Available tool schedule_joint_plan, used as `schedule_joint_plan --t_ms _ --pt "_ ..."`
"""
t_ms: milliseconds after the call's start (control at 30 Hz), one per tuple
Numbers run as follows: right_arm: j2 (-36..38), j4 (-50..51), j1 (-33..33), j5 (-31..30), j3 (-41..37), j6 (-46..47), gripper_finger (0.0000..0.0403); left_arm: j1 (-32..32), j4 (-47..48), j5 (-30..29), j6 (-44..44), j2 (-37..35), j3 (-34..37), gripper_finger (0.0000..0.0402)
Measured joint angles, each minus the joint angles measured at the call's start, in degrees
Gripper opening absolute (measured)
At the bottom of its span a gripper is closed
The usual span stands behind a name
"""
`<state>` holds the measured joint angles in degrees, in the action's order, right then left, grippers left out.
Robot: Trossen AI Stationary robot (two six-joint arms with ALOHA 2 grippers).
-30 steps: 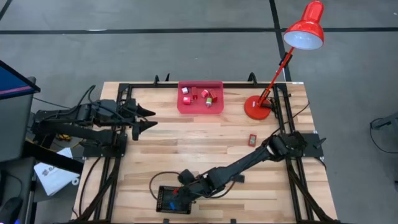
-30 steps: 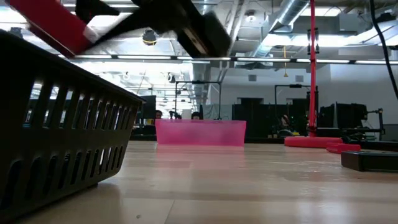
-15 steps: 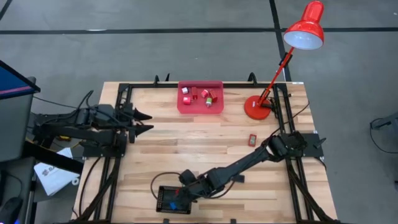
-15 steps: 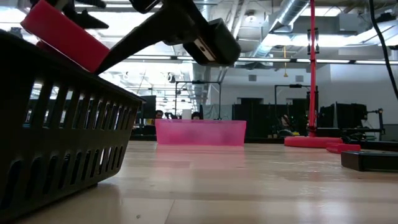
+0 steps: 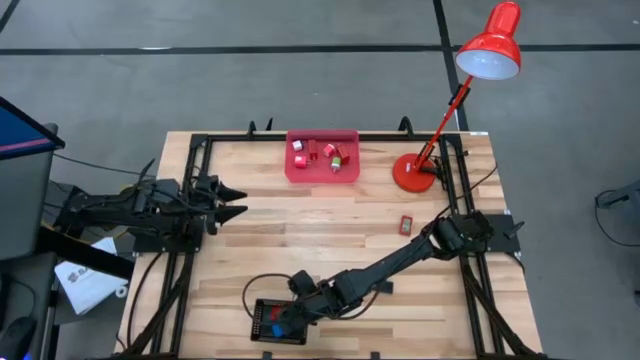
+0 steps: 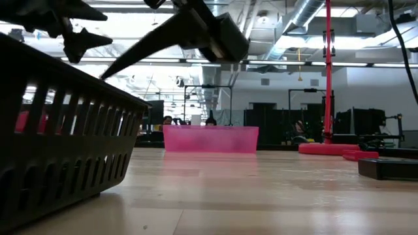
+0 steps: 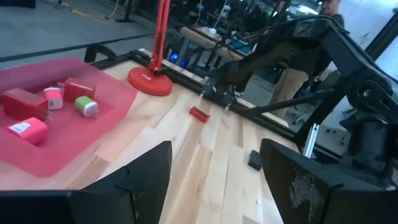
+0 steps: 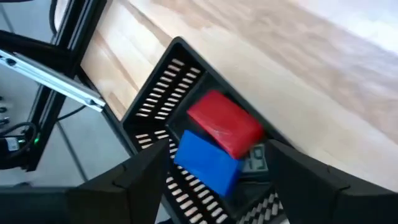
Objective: Pick & Place Office items
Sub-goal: Put the black digital timer into the black bin
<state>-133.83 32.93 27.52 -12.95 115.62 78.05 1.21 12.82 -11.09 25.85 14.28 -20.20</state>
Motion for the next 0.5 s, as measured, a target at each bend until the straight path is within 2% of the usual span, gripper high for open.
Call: schedule_joint_plan --t_ms 200,433,500 --pt "2.69 7.33 0.65 -2.19 0.01 1.52 0.026 0.0 -3.87 0.08 -4.73 -5.56 4.43 0.0241" --pt "10.07 25.7 1.32 -5.88 0.06 2.15 0.026 0.0 -4.02 -3.44 -5.76 -14.04 11.54 0.0241" --pt "11.85 33.38 2.32 -6.67 0.08 4.25 0.026 -0.03 -4.9 -3.67 -4.53 -14.25 14.0 0.0241"
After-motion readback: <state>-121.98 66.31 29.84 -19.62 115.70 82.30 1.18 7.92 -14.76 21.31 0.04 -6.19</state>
